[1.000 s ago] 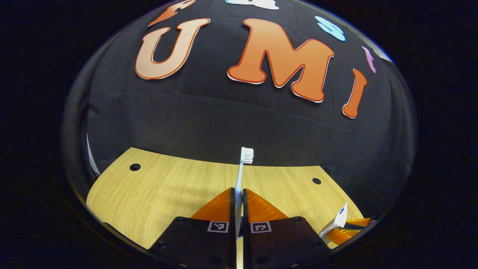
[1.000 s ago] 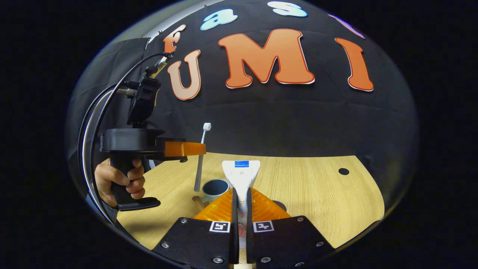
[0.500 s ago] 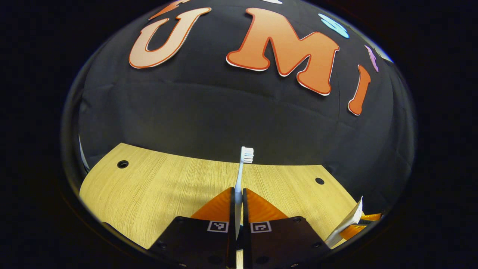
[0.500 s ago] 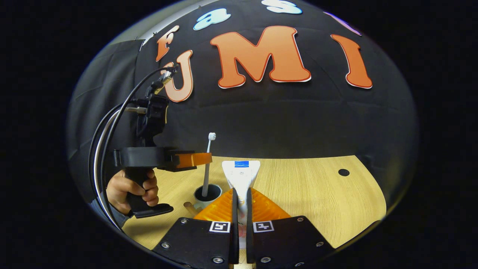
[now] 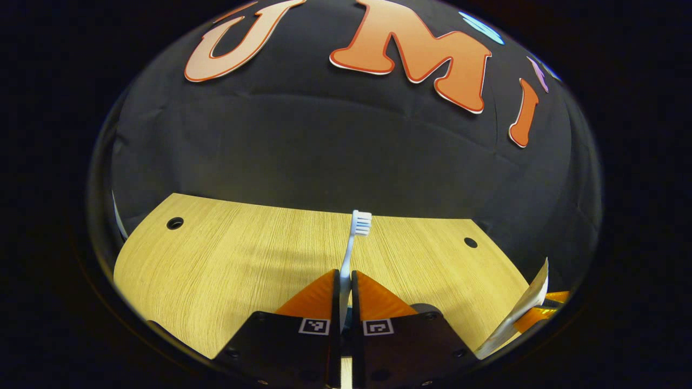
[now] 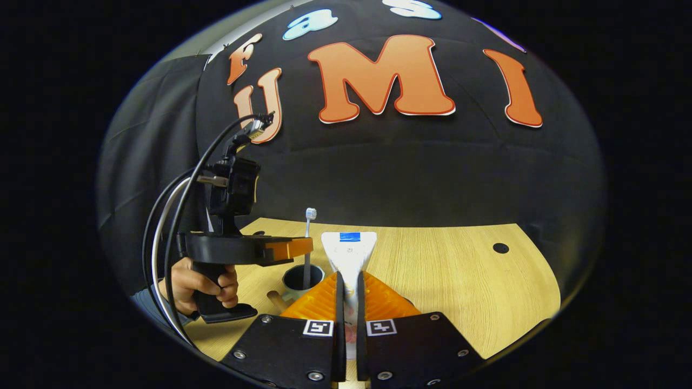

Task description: Put the toothbrush and toothpaste on the desktop into the cup, then pick up the cup and place it on the coaster on the desktop.

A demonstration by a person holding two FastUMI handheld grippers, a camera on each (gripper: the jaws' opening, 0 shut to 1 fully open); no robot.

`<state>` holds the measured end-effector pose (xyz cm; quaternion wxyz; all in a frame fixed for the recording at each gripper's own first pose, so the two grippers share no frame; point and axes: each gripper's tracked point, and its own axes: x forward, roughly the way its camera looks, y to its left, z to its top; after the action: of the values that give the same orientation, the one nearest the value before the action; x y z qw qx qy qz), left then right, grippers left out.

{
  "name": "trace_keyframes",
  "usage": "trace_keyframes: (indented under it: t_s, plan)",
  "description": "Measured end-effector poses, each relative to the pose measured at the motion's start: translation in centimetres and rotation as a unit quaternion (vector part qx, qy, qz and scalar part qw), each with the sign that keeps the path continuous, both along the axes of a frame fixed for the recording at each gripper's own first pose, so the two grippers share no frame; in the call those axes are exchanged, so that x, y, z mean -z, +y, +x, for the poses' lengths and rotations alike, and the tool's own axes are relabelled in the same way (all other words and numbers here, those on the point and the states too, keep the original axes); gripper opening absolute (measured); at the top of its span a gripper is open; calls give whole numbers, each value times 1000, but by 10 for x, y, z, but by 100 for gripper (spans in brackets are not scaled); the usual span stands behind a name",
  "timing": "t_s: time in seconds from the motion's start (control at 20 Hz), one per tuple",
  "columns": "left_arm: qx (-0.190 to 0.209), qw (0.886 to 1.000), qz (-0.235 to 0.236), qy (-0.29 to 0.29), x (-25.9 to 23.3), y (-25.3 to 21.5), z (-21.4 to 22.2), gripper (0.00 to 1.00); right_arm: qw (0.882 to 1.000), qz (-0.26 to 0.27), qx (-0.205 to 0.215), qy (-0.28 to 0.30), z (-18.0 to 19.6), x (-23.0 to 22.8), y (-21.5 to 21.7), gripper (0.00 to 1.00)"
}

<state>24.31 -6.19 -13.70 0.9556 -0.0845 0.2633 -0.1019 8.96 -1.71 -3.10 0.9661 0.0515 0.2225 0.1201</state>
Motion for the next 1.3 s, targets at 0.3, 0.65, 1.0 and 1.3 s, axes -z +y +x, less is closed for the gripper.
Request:
trace_keyframes:
  t_s: [0.3, 0.65, 1.0, 1.3]
  plan:
    - [24, 999, 12, 21, 10, -2, -15, 17, 1000, -6, 2, -3, -6, -6, 3, 8]
    - [40, 999, 36, 0, -3, 8, -48, 82, 999, -26, 3, -26, -13, -10, 6, 8]
    - [18, 997, 46, -60, -37, 44, -82, 97, 998, -25, -10, -59, -6, -24, 21, 8]
    - [-1, 991, 42, -128, -74, 79, -126, 98, 996, -13, -11, -88, 19, -27, 42, 8]
